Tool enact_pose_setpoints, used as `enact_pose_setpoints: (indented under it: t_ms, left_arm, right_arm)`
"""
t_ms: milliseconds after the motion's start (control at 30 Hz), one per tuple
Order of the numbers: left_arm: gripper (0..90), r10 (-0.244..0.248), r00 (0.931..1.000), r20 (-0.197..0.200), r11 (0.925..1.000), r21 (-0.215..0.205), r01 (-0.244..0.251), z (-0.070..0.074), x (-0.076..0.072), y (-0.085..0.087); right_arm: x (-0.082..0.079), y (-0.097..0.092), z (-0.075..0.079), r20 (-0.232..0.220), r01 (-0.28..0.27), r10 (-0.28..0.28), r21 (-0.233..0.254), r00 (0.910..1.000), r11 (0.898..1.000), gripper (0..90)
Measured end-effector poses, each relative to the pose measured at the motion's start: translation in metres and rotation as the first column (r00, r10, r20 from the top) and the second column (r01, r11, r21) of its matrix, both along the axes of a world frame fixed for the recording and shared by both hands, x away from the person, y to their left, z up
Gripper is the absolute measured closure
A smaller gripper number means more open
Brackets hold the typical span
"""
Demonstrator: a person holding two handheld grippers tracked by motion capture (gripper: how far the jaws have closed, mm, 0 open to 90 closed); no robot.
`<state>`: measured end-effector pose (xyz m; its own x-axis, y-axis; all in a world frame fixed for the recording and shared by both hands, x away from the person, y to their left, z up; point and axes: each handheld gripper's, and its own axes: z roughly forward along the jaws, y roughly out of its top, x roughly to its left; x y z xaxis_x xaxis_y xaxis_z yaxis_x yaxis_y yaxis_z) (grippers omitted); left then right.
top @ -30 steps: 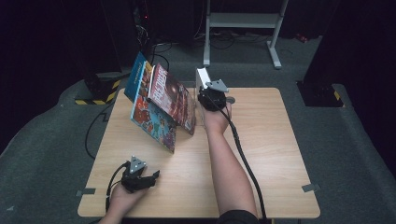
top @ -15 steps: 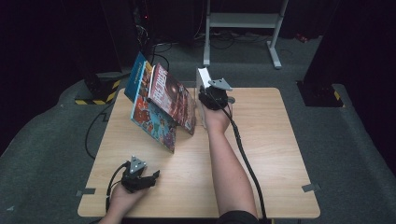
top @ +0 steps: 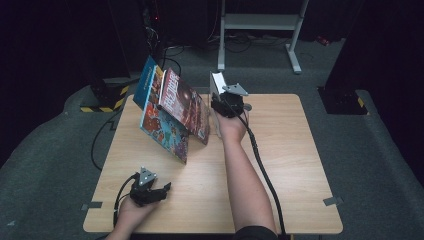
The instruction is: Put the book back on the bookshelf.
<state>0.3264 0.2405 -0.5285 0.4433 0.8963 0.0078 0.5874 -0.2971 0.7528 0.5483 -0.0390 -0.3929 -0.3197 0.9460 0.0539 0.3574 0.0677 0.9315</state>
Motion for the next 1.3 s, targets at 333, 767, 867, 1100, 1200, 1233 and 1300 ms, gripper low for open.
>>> enact_pose_setpoints:
  t_ms: [333, 767, 867, 1100, 1200, 1233, 1300]
  left_arm:
    - [28.4, 0.0, 1.0, 0.0, 1.0, 0.0, 0.0, 0.0, 0.0, 0.0]
    - [28.4, 0.003, 1.0, -0.005, 1.0, -0.002, -0.003, 0.0, 0.0, 0.0]
    - [28.4, 0.003, 1.0, -0.005, 1.0, -0.003, -0.003, 0.0, 0.0, -0.001]
    - [28.4, 0.001, 1.0, -0.003, 1.0, -0.004, -0.001, 0.0, 0.0, -0.001]
    - [28.4, 0.001, 1.0, -0.003, 1.0, -0.004, -0.001, 0.0, 0.0, -0.001]
    - [28.4, 0.001, 1.0, -0.003, 1.0, -0.004, -0.001, 0.0, 0.0, -0.001]
    - [28.4, -0.001, 1.0, -0.002, 1.0, -0.002, 0.001, 0.0, 0.0, -0.001]
  right_arm:
    - [-0.001, -0.002, 0.002, 0.005, -0.016, 0.016, -0.007, 0.9999, 1.0, 32.6]
    - [-0.005, -0.004, 0.005, 0.019, -0.026, 0.026, -0.006, 0.9995, 1.0, 25.4]
    - [-0.006, -0.004, 0.006, 0.019, -0.023, 0.024, -0.002, 0.9995, 1.0, 24.0]
    - [-0.007, -0.007, 0.007, 0.011, -0.028, 0.028, 0.002, 0.9995, 1.0, 18.5]
    - [-0.008, -0.01, 0.007, 0.008, -0.033, 0.033, 0.01, 0.9994, 0.999, 16.1]
    - [-0.008, -0.011, 0.007, 0.009, -0.033, 0.033, 0.011, 0.9994, 0.999, 15.3]
    - [-0.009, -0.012, 0.006, 0.004, -0.037, 0.037, 0.008, 0.9993, 0.999, 14.0]
